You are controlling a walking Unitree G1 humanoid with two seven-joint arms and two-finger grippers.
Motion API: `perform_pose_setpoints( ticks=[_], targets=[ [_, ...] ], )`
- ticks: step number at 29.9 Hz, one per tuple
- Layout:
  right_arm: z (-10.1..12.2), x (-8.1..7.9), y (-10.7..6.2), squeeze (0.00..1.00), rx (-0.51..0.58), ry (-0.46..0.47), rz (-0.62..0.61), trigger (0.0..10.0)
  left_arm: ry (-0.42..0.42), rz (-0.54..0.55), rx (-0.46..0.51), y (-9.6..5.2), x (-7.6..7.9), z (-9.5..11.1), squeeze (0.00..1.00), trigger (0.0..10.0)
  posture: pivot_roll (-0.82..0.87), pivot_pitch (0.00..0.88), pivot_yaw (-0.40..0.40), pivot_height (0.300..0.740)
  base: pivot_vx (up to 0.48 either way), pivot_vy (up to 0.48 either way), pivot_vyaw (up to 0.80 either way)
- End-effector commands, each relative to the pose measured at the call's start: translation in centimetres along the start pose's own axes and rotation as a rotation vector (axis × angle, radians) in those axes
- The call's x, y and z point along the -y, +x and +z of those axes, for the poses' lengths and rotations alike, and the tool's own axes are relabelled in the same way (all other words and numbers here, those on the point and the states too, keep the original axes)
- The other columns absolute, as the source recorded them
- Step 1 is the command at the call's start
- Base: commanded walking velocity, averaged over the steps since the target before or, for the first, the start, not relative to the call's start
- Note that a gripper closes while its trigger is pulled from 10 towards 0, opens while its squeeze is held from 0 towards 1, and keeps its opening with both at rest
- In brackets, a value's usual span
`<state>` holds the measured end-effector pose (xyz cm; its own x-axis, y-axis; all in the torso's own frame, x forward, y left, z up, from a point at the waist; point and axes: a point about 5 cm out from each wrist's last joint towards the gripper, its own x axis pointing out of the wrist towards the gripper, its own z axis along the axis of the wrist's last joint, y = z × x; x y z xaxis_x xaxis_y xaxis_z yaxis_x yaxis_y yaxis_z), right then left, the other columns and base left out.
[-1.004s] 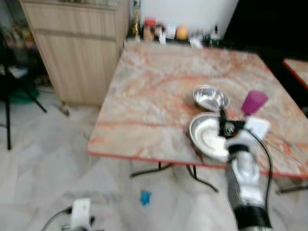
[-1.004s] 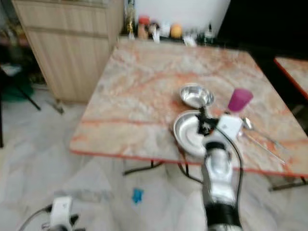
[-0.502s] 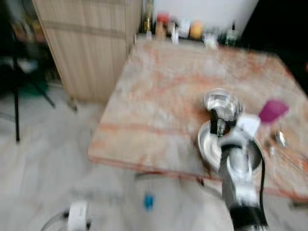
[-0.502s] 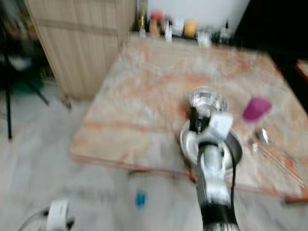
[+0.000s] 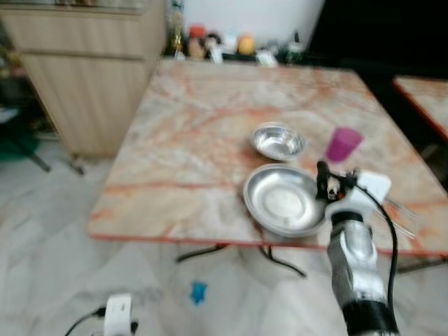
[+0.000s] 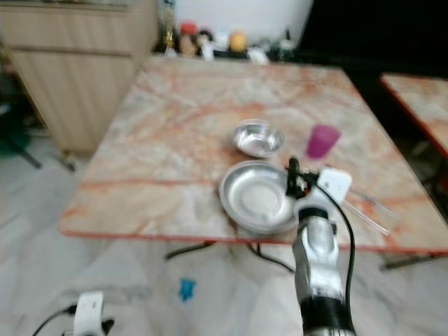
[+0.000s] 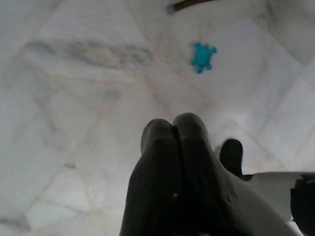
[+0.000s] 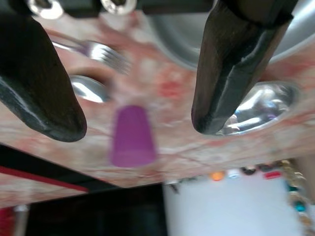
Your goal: Setting the table
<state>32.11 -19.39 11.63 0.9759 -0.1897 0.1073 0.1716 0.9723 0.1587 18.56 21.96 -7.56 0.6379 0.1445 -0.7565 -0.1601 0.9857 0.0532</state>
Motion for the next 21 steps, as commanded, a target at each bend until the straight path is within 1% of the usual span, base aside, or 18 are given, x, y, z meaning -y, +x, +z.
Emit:
perform_pose_setpoints(
  ticks=[1,3,6,7,9,10,11,13,14,16,18,20,21],
  targets=[
    [0.2,0.0,0.1,0.0,0.008,-0.001,0.005,10.0,-0.001,0.001,-0.019,-0.1,0.0,-0.4,0.0,10.0,0.08,0.072,-0.098,0.74,0.0,0.0,0.0],
    [0.2,-0.1,0.0,0.0,0.004,-0.005,0.008,10.0,-0.001,0.0,-0.019,-0.1,0.0,-0.4,0.0,10.0,0.08,0.072,-0.098,0.74,0.0,0.0,0.0],
    [-0.2,-0.3,0.0,0.0,-0.032,-0.014,0.027,10.0,-0.002,0.001,-0.02,-0.1,0.0,-0.4,0.0,10.0,0.08,0.073,-0.097,0.74,0.0,0.0,0.0],
    [-0.4,-0.4,0.0,0.0,-0.041,0.008,0.036,10.0,-0.001,0.0,-0.02,-0.1,0.1,-0.4,0.0,10.0,0.08,0.073,-0.097,0.74,0.0,0.0,0.0],
    [-0.5,-0.6,0.0,0.0,-0.055,0.019,0.052,10.0,0.0,0.0,-0.021,-0.1,0.1,-0.4,0.0,10.0,0.08,0.072,-0.097,0.74,0.0,0.0,0.0],
    [-0.5,-0.7,0.0,0.0,-0.057,0.019,0.065,10.0,-0.001,0.0,-0.021,-0.1,0.1,-0.5,0.0,10.0,0.08,0.072,-0.097,0.74,0.0,0.0,0.0],
    [-0.6,-1.2,0.1,0.0,-0.077,0.022,0.111,10.0,-0.001,-0.001,-0.021,-0.1,0.1,-0.5,0.0,10.0,0.08,0.072,-0.096,0.74,0.0,0.0,0.0],
    [-0.7,-1.4,0.3,0.0,-0.099,-0.002,0.141,10.0,0.0,-0.001,-0.021,-0.1,0.1,-0.4,0.0,10.0,0.08,0.073,-0.097,0.74,0.0,0.0,0.0],
    [-0.6,-1.7,0.5,0.0,-0.105,0.002,0.175,10.0,-0.002,-0.001,-0.02,-0.1,0.1,-0.4,0.0,10.0,0.08,0.073,-0.098,0.74,0.0,0.0,0.0],
    [-0.5,-1.6,0.7,0.0,-0.106,0.002,0.168,10.0,-0.003,0.0,-0.019,-0.1,0.1,-0.4,0.0,10.0,0.08,0.076,-0.1,0.74,0.0,0.0,0.0],
    [-0.3,-1.2,0.9,0.0,-0.115,0.037,0.115,10.0,-0.004,0.0,-0.019,-0.1,0.1,-0.4,0.0,10.0,0.08,0.074,-0.1,0.74,0.0,0.0,0.0],
    [-0.2,-1.0,1.0,0.0,-0.117,0.054,0.096,10.0,-0.003,0.0,-0.02,-0.1,0.1,-0.5,0.0,10.0,0.08,0.074,-0.1,0.74,0.0,0.0,0.0],
    [-0.5,-0.3,1.0,0.0,-0.143,0.073,0.054,10.0,-0.004,0.0,-0.02,-0.1,0.1,-0.5,0.0,10.0,0.08,0.077,-0.101,0.74,0.0,0.0,0.0]
  ],
)
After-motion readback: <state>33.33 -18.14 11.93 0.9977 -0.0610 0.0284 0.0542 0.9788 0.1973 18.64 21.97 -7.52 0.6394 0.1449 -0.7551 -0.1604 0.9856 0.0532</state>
